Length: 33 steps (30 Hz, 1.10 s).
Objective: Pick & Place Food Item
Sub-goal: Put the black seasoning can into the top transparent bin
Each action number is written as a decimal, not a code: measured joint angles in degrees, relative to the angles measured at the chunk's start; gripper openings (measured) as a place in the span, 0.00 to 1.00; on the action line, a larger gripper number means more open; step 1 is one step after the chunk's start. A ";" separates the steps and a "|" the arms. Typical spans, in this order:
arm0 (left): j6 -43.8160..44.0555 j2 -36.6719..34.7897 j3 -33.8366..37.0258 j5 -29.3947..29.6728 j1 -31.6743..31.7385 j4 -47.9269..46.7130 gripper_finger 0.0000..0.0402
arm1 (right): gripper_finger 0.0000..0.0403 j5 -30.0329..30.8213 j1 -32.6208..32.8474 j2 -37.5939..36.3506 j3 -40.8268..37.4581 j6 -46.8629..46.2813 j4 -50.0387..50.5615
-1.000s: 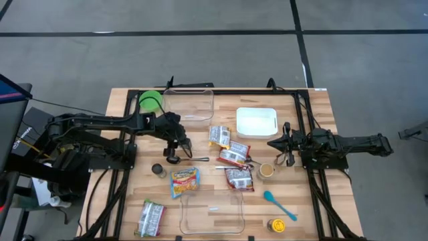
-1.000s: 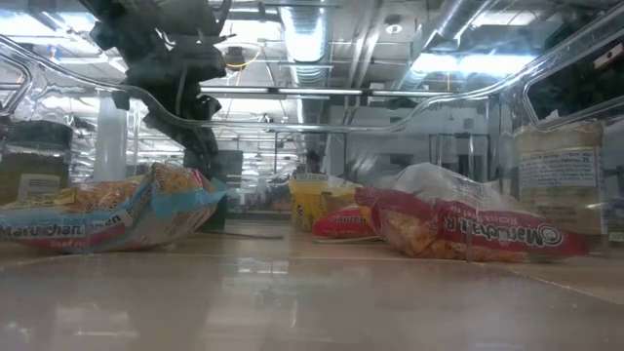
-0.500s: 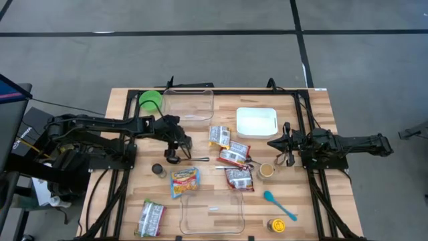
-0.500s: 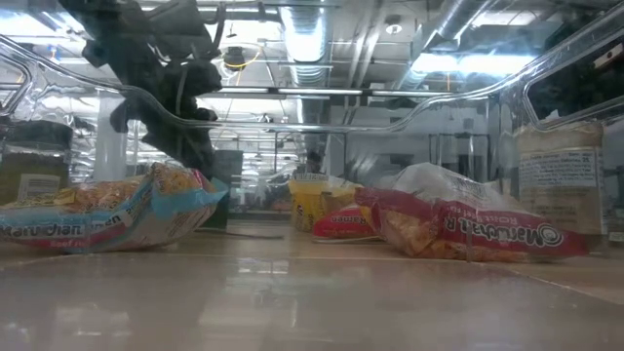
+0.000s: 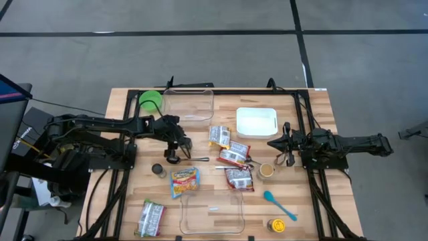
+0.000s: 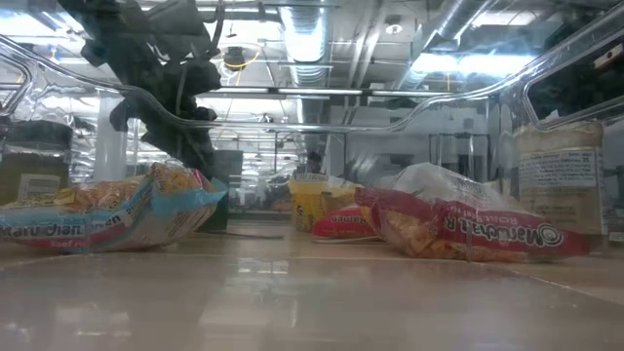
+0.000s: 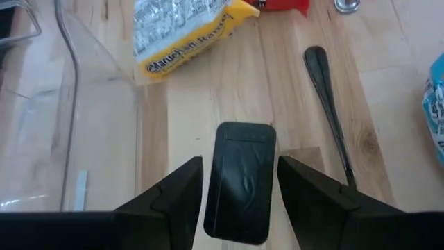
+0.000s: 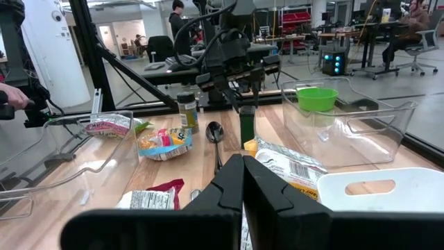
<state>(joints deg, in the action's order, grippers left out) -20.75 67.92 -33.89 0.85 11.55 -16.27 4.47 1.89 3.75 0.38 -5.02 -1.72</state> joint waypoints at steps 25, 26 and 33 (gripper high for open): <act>0.22 3.86 -0.04 -0.05 0.00 -0.71 0.57 | 0.00 0.00 0.00 -0.02 0.00 0.00 -0.06; 0.22 4.37 -0.07 -0.07 0.00 -0.17 0.57 | 0.00 0.01 0.00 -0.02 0.00 0.00 -0.05; 0.22 8.00 -0.07 -0.14 0.00 0.16 0.57 | 0.00 0.00 0.00 0.00 0.00 0.00 0.00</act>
<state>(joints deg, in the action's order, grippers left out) -20.53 75.92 -33.95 0.71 11.55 -16.12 4.47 1.89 3.75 0.38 -5.02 -1.72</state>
